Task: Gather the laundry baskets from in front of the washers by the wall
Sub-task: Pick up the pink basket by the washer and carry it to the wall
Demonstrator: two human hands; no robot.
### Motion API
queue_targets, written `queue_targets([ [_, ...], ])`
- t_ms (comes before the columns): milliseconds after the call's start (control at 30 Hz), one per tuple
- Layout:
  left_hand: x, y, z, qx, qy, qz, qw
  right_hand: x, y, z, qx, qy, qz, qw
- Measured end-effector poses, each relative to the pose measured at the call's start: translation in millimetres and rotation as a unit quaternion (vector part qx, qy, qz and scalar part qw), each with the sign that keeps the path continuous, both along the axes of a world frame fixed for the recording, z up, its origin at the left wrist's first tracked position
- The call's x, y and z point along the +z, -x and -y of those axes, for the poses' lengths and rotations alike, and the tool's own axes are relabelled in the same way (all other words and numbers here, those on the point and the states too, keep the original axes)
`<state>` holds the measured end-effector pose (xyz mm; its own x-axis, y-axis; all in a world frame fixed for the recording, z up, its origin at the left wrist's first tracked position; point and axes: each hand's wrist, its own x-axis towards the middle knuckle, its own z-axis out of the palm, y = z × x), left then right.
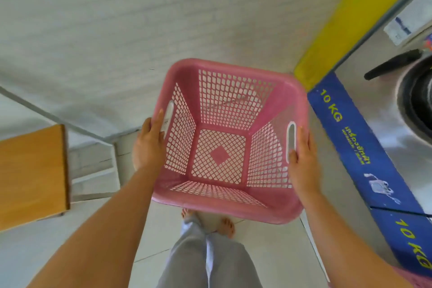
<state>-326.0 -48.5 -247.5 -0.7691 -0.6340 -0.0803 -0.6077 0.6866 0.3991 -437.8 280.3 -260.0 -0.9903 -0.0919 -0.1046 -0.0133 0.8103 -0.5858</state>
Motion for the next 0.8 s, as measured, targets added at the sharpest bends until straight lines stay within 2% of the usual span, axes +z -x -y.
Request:
queue_targets([
  [233, -25, -68, 69, 0.135, -0.022, 0.003, 0.991, -32, -3, 100, 0.128, -0.028, -0.003, 0.991],
  [400, -61, -95, 114, 0.177, -0.037, 0.016, 0.983, -71, 0, 165, 0.188, -0.044, 0.005, 0.981],
  [800, -153, -131, 208, 0.250, -0.045, 0.023, 0.967, -176, -2, 286, 0.242, -0.048, -0.004, 0.969],
])
